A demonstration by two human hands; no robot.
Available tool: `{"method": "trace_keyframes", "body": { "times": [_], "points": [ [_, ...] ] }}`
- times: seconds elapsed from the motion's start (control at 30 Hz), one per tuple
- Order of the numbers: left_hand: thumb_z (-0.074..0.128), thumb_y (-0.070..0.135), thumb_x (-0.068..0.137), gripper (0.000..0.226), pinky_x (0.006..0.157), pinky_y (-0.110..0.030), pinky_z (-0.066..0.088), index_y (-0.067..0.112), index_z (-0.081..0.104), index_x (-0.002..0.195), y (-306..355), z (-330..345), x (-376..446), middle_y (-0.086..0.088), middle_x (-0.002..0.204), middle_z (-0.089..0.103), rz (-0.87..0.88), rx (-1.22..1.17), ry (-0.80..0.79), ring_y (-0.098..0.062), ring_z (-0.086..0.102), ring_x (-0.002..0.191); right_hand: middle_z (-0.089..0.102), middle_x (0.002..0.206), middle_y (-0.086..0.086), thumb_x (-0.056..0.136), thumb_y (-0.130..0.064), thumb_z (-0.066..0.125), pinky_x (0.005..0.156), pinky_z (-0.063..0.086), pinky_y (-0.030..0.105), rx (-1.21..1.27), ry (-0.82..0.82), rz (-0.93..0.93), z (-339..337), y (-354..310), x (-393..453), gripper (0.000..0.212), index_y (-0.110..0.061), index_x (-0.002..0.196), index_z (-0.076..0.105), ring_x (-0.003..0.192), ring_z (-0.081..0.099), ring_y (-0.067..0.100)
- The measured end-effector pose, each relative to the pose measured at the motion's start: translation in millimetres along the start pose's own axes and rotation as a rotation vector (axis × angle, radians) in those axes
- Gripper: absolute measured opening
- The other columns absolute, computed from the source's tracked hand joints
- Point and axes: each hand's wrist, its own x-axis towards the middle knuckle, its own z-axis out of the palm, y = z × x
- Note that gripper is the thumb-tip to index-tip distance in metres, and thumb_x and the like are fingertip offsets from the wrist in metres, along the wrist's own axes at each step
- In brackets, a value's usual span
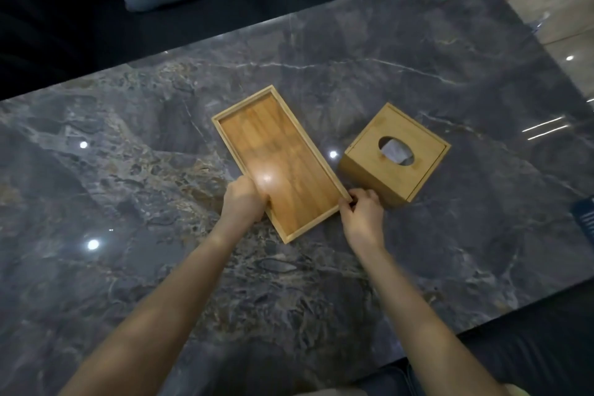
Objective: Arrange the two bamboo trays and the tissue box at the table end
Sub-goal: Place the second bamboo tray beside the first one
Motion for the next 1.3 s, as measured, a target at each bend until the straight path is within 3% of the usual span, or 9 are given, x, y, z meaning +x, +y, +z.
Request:
{"method": "trace_keyframes", "body": {
  "times": [0.13,0.3,0.47,0.63,0.77,0.93,1.13,1.23,1.3],
  "points": [
    [0.055,0.006,0.085,0.032,0.078,-0.046,0.058,-0.006,0.044,0.112,4.9,2.5,0.8,-0.028,0.113,0.060,-0.087,0.007,0.004,-0.041,0.063,0.097,0.053,0.112,0.020,0.088,-0.011,0.052,0.081,0.038,0.028,0.024,0.026,0.009,2.4,-1.7,0.0,0.022,0.001,0.105,0.060,0.098,0.055,0.034],
    [0.052,0.000,0.085,0.031,0.071,-0.049,0.059,-0.001,0.040,0.113,7.9,0.3,-0.8,-0.027,0.114,0.055,-0.167,-0.073,-0.016,-0.041,0.066,0.088,0.055,0.109,0.019,0.087,-0.006,0.052,0.070,0.028,0.018,0.040,0.042,0.006,2.9,-3.5,-1.6,0.018,0.001,0.099,0.062,0.093,0.056,0.030],
    [0.051,0.000,0.084,0.027,0.070,-0.050,0.059,-0.002,0.044,0.109,-4.0,-6.1,-2.9,-0.031,0.109,0.059,-0.096,-0.114,-0.023,-0.043,0.066,0.088,0.054,0.106,0.017,0.086,-0.006,0.053,0.067,0.027,0.011,0.035,0.031,-0.019,2.0,-5.6,-5.1,0.015,0.001,0.095,0.062,0.082,0.050,0.019],
    [0.051,0.001,0.083,0.008,0.073,-0.051,0.058,-0.001,0.050,0.090,-16.6,-16.5,-11.1,-0.030,0.106,0.062,0.013,-0.141,0.029,-0.042,0.065,0.090,0.058,0.105,0.016,0.087,-0.008,0.052,0.075,0.031,0.019,0.025,0.018,-0.017,7.3,-10.1,-16.1,0.013,-0.001,0.092,0.062,0.088,0.052,0.020],
    [0.054,0.005,0.084,0.028,0.065,-0.048,0.061,0.004,0.043,0.110,-37.3,-23.2,-15.2,-0.020,0.105,0.061,0.013,-0.269,0.032,-0.037,0.067,0.086,0.059,0.104,0.019,0.086,-0.006,0.053,0.074,0.029,0.017,0.023,0.027,-0.070,11.2,-19.1,-26.1,0.014,0.001,0.094,0.062,0.095,0.055,0.028],
    [0.056,0.008,0.086,0.020,0.063,-0.046,0.060,0.011,0.039,0.096,-77.1,-38.6,-20.8,-0.006,0.079,0.055,0.021,-0.494,0.040,-0.023,0.063,0.062,0.061,0.099,0.014,0.082,-0.013,0.059,0.077,0.038,0.024,0.027,-0.085,-0.146,15.8,-38.7,-30.8,0.013,-0.004,0.090,0.063,0.090,0.056,0.024],
    [0.055,0.010,0.089,0.014,0.049,-0.030,0.059,0.013,0.043,0.095,-129.8,-77.5,-33.7,-0.005,0.084,0.053,0.045,-0.626,0.090,-0.018,0.063,0.065,0.067,0.091,0.006,0.077,-0.013,0.063,0.071,0.045,0.026,0.087,-0.312,-0.262,41.8,-85.2,-42.8,0.024,-0.010,0.100,0.062,0.081,0.060,0.017],
    [0.055,0.010,0.089,0.014,0.062,-0.039,0.059,0.011,0.044,0.097,-157.1,-96.4,-43.5,-0.005,0.083,0.054,0.076,-0.621,0.109,-0.020,0.063,0.069,0.059,0.079,-0.014,0.082,-0.018,0.060,0.059,0.041,0.015,0.092,-0.381,-0.313,63.4,-112.3,-56.9,0.026,-0.014,0.108,0.059,0.072,0.054,0.000],
    [0.056,0.009,0.088,0.015,0.060,-0.040,0.060,0.009,0.045,0.098,-177.5,-109.4,-49.2,-0.005,0.083,0.054,0.065,-0.617,0.130,-0.021,0.063,0.068,0.057,0.080,-0.012,0.084,-0.018,0.058,0.055,0.039,0.013,0.087,-0.380,-0.344,79.4,-126.5,-68.1,0.029,-0.010,0.111,0.059,0.071,0.053,0.002]
  ]
}}
